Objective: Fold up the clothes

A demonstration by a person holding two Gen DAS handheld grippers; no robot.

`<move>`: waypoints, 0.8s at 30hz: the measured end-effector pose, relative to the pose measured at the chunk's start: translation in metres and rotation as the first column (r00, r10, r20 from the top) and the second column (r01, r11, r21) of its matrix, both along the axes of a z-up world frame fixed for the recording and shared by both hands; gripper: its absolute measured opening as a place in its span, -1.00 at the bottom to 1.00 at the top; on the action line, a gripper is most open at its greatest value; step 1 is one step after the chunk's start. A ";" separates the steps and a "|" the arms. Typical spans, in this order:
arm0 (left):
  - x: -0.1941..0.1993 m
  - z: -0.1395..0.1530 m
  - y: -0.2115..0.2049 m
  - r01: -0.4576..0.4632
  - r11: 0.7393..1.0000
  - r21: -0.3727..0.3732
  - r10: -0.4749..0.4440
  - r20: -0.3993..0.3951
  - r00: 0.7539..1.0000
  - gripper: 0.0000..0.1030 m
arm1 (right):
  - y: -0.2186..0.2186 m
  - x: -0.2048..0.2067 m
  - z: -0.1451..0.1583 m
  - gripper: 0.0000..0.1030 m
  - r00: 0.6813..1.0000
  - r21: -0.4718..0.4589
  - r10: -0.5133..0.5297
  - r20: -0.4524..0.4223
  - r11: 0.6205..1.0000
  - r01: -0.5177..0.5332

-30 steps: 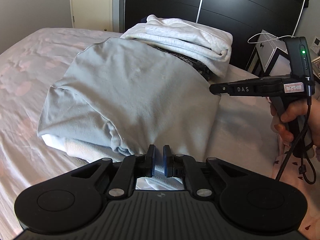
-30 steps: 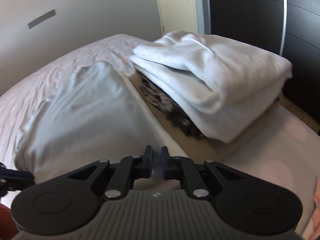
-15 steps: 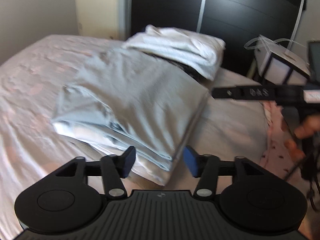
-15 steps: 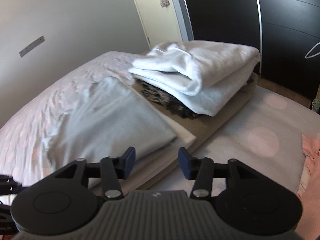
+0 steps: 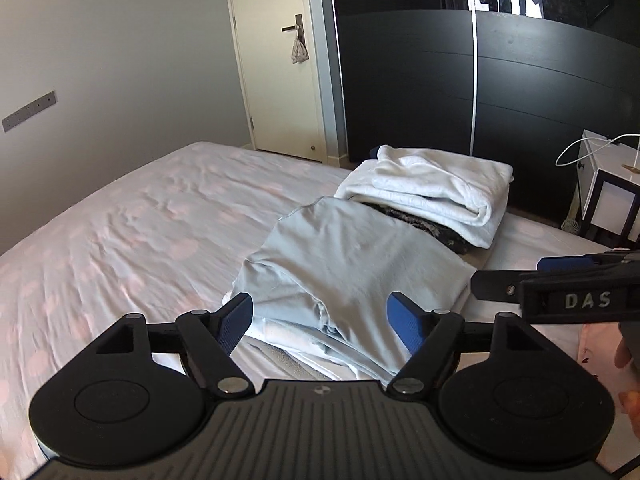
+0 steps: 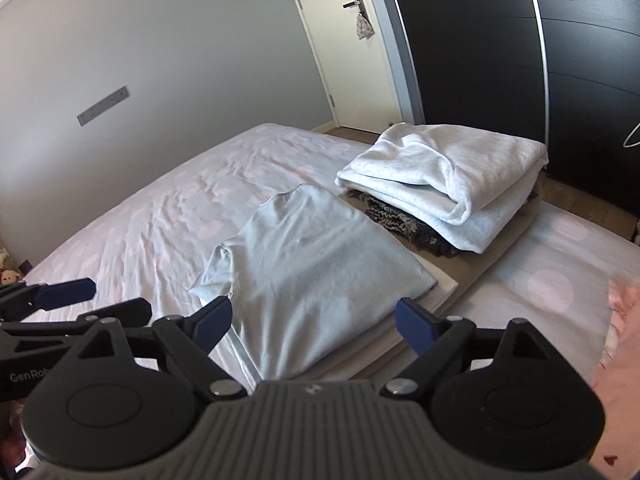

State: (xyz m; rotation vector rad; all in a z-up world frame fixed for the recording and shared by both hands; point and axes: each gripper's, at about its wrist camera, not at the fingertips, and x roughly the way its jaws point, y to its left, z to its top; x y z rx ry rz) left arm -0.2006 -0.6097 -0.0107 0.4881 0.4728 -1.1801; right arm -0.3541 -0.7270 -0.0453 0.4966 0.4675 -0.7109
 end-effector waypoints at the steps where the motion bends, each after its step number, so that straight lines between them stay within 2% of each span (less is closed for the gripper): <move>1: 0.000 0.001 0.002 -0.005 1.000 -0.005 0.005 -0.002 1.000 0.43 | 0.005 0.000 0.003 0.83 1.000 -0.018 -0.004 -0.010 1.000 0.004; 3: -0.001 0.004 0.008 -0.018 1.000 -0.020 0.018 -0.001 1.000 0.43 | 0.014 0.000 0.007 0.93 1.000 -0.059 -0.011 -0.030 0.998 0.009; 10: 0.011 0.002 0.020 -0.077 0.993 -0.084 0.076 -0.022 0.997 0.43 | 0.030 0.008 0.002 0.93 0.996 -0.013 -0.033 -0.079 0.999 0.033; 14: 0.021 -0.005 0.026 -0.109 0.988 -0.111 0.104 -0.051 0.993 0.43 | 0.044 0.019 -0.007 0.93 0.994 -0.004 0.004 -0.111 1.000 -0.004; 18: 0.030 -0.013 0.029 -0.141 0.985 -0.103 0.132 -0.092 0.987 0.43 | 0.057 0.027 -0.011 0.93 0.991 -0.044 0.008 -0.134 0.999 -0.014; 24: 0.028 -0.019 0.031 -0.162 0.983 -0.086 0.153 -0.095 0.984 0.43 | 0.069 0.033 -0.009 0.93 0.987 -0.078 0.037 -0.156 0.996 -0.050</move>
